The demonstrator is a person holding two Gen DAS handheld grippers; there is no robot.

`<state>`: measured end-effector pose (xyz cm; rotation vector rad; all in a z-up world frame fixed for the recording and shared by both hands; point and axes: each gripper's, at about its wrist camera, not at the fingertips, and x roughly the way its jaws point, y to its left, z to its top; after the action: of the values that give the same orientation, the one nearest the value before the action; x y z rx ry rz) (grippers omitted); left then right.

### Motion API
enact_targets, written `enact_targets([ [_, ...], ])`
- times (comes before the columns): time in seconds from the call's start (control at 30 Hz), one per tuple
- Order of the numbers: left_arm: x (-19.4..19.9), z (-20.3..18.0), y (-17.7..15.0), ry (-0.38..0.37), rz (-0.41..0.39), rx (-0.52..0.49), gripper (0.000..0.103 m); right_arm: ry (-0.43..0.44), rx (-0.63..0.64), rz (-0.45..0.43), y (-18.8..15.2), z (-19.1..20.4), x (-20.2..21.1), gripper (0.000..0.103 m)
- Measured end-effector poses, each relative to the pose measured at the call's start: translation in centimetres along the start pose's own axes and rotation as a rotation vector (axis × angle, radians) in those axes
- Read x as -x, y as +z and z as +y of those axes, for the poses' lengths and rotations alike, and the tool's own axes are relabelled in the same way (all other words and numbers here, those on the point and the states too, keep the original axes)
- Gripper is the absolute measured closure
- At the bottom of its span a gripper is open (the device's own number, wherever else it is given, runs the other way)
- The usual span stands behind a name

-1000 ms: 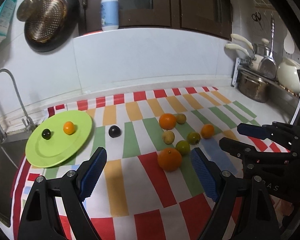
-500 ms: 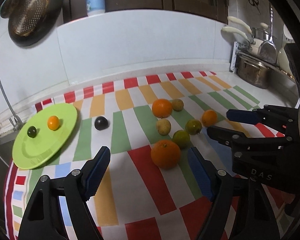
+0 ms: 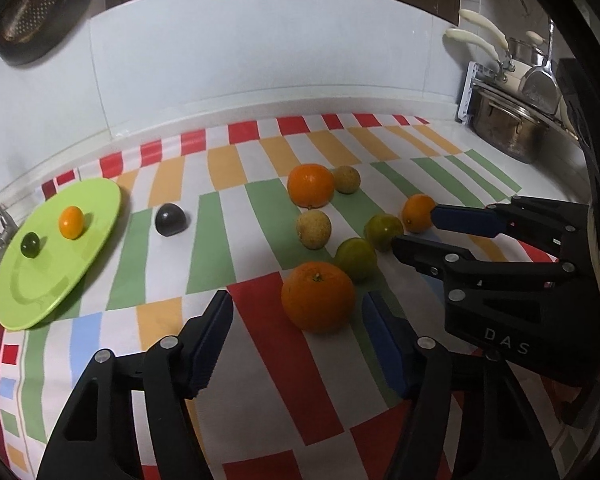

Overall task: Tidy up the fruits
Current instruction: 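Move both open grippers back toward the remaining fruit cluster, then grasp a large orange with the left gripper while the right gripper grasps a green tomato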

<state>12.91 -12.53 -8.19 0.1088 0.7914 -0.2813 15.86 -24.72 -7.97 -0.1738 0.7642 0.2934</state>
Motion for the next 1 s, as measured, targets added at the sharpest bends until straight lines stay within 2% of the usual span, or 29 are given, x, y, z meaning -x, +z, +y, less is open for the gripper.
enact_targets([
  [0.17, -0.5, -0.1, 0.2, -0.024, 0.014, -0.002, 0.044, 0.002, 0.014, 0.008, 0.2, 0.1, -0.8, 0.06],
  [0.27, -1.0, 0.0, 0.4, -0.036, 0.028, 0.002, 0.048, 0.011, 0.016, 0.021, 0.3, 0.0, -1.4, 0.066],
  [0.63, -1.9, 0.1, 0.6, -0.081, 0.064, 0.006, 0.06, 0.022, 0.041, 0.039, 0.7, 0.3, -2.7, 0.069],
  [1.0, -1.3, 0.2, 0.7, -0.065, 0.046, 0.015, 0.062, 0.024, 0.027, 0.035, 0.5, 0.3, -2.1, 0.075],
])
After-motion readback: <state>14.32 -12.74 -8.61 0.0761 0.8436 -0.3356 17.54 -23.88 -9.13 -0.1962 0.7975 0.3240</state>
